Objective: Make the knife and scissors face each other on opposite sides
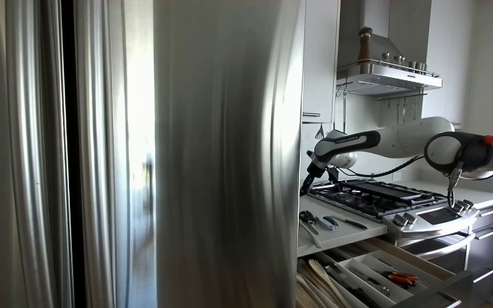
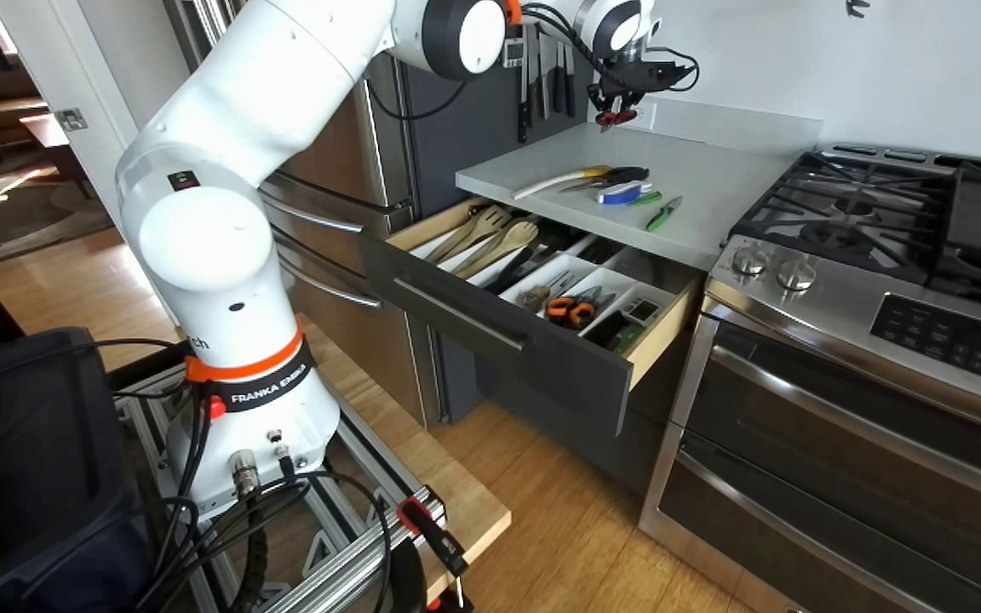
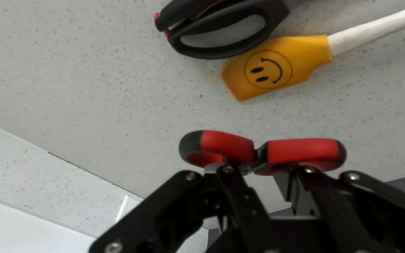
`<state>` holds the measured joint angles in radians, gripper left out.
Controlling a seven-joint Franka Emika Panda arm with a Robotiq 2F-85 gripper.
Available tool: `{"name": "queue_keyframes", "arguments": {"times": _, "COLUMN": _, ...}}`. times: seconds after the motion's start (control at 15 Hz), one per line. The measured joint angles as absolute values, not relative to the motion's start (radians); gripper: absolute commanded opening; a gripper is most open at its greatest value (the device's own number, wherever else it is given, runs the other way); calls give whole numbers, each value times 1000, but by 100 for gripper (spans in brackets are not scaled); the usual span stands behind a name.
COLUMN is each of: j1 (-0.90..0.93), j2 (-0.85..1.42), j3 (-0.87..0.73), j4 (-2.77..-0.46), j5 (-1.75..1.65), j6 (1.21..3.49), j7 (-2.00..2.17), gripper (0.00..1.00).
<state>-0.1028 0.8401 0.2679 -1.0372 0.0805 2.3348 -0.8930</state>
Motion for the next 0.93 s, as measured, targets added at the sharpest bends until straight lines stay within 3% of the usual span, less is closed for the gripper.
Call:
{"name": "queue_keyframes", "arguments": {"times": 0.13, "j1": -112, "j2": 826, "j3": 268, "j4": -1063, "j5": 87, "j6": 2335, "j7": -902, "gripper": 30}}
{"name": "queue_keyframes", "arguments": {"times": 0.2, "j1": -117, "j2": 821, "j3": 268, "j4": -1068, "j5": 88, "j6": 2335, "j7": -905, "gripper": 7}}
{"name": "queue_keyframes", "arguments": {"times": 0.93, "j1": -122, "j2": 859, "j3": 368, "j4": -1113, "j5": 211, "j6": 2331, "j7": -1190, "gripper": 7}}
